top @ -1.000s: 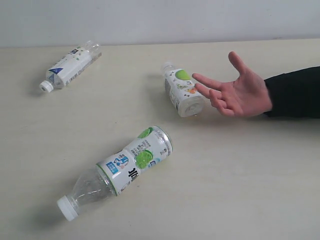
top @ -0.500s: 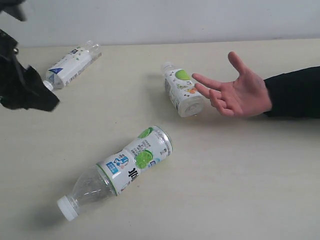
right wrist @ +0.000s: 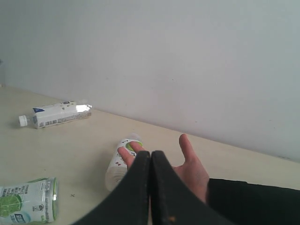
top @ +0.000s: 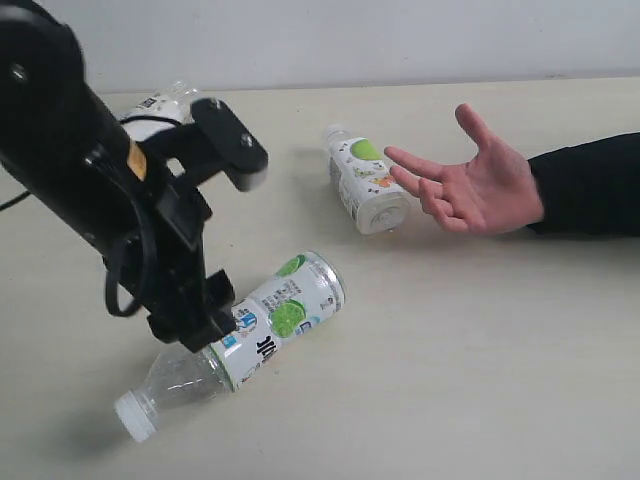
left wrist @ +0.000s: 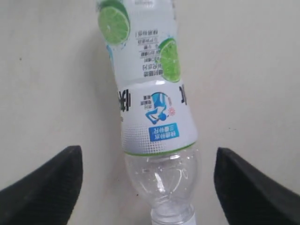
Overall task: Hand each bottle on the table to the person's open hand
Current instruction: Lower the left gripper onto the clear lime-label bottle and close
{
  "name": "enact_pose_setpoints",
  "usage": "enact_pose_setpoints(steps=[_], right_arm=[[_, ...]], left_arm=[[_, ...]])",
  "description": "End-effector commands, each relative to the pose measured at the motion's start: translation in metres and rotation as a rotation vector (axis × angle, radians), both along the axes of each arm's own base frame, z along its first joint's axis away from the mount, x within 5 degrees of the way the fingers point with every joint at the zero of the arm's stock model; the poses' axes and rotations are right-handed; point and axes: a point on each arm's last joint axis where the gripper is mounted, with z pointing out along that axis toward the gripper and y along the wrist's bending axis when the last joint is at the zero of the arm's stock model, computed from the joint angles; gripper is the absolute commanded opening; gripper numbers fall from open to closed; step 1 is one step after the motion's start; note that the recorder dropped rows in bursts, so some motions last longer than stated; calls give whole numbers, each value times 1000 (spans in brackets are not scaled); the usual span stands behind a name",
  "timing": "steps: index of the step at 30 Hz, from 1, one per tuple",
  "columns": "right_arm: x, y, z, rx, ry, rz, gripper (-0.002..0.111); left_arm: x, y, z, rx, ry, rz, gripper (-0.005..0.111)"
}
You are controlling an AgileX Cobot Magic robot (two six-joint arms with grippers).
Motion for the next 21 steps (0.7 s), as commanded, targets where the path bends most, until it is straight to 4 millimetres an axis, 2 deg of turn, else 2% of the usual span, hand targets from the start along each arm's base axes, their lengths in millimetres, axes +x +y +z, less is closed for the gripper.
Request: enact_pose_setpoints(steps=[1,4,8,21], right_arm=[[0,0,0,6,-7,4,0],[0,0,0,6,-7,4,0],[0,0,0,6,-7,4,0],[0,0,0,6,-7,4,0]], left_arm=[[3,-19,-27,83,1,-4,81],[2,-33,-36,84,-11,-45,88],[5,-45,-40,62,-34,-56,91],[18,-51,-69,114,-57,-60,91]])
